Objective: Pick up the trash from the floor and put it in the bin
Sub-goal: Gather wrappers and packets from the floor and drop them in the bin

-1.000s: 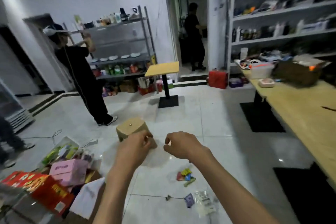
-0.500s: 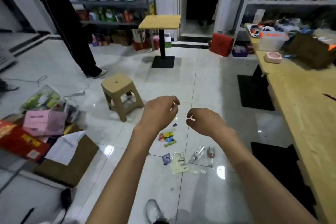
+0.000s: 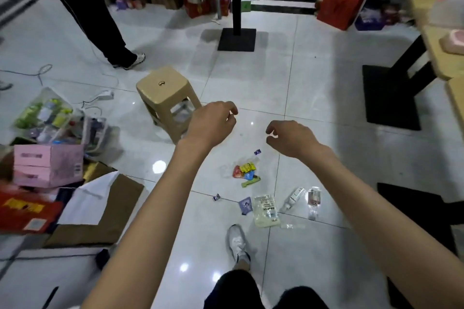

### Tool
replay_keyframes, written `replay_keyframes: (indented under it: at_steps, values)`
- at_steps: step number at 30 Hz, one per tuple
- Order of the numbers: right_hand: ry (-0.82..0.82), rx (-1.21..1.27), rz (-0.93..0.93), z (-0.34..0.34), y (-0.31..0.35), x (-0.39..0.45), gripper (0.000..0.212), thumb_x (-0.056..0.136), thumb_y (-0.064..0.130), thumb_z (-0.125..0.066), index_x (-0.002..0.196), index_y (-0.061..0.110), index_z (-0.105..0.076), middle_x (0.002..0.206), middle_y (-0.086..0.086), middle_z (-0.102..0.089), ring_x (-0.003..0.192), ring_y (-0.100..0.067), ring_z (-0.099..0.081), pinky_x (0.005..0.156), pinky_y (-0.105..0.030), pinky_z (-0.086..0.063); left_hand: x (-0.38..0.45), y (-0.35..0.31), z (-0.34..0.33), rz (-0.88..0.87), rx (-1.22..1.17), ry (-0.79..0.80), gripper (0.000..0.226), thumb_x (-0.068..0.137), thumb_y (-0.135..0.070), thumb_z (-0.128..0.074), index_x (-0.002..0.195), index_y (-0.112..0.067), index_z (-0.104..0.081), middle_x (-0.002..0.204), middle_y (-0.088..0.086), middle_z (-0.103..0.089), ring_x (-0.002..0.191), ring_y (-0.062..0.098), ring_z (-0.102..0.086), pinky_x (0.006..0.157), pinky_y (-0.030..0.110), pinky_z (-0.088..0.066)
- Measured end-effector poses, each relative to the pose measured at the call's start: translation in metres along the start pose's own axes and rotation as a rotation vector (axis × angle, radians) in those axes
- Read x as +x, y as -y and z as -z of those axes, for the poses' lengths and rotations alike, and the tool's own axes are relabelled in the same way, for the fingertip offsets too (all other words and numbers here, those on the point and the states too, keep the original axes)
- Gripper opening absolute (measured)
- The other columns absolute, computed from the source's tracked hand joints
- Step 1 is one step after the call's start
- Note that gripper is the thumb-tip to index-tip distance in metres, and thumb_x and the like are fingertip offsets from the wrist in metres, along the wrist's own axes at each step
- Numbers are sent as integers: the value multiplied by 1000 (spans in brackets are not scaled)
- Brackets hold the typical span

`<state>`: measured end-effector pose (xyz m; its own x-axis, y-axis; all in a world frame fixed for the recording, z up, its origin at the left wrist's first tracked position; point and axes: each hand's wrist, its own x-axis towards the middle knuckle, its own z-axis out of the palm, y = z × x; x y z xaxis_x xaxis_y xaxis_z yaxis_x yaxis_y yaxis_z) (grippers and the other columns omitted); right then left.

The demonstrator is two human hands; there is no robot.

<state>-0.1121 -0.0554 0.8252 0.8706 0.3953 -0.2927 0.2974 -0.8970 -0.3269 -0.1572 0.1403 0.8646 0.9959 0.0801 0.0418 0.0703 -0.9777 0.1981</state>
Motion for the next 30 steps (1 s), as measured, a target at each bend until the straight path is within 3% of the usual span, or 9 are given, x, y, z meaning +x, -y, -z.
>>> replay_keyframes:
  at_steps: [6,10,15,20,24,27,30]
  values:
    - [45,22,-42,-19,-11,107,32,91,31,-54,123,26,-58,111,4,-67,105,-19,-60,79,-28,-41,92,53,-49,17,-27,29,34,95,-20,-41,121,-25,-62,114,-1,-67,104,25,-59,71,31,-40]
    - [102,20,-57,-73,-36,180,36,89,29,-56,125,27,-56,109,4,-68,104,-18,-61,78,-27,-42,140,86,-129,57,-73,8,33,92,-20,-44,120,-26,-61,109,-5,-68,96,22,-63,71,34,-49]
    - [135,-25,-26,-213,-94,274,44,88,28,-59,131,24,-51,121,0,-62,110,-23,-58,84,-31,-45,180,134,-309,78,-114,33,33,92,-18,-46,120,-25,-61,109,-2,-67,95,21,-64,73,38,-54]
    - [151,-121,19,-399,-174,367,45,87,27,-59,131,23,-50,124,-1,-55,110,-23,-57,80,-29,-43,204,186,-544,99,-58,108,32,94,-22,-48,124,-28,-59,115,-2,-65,99,22,-63,77,35,-50]
    - [108,-181,72,-555,-240,434,34,85,28,-60,118,27,-53,124,3,-46,112,-17,-54,74,-27,-44,207,217,-741,105,-61,173,31,98,-33,-47,127,-29,-57,122,-1,-59,110,23,-58,87,35,-45]
    - [168,-221,106,-639,-271,464,30,87,30,-58,117,29,-53,119,2,-48,111,-17,-55,75,-29,-45,203,230,-857,100,-74,273,38,97,-42,-49,132,-30,-53,132,-2,-53,119,23,-53,93,37,-40]
    - [197,-227,120,-690,-291,486,35,86,32,-58,120,30,-52,119,2,-48,112,-18,-55,78,-30,-46,206,236,-931,97,-37,298,52,94,-51,-51,141,-31,-45,146,-2,-45,130,22,-46,98,39,-37]
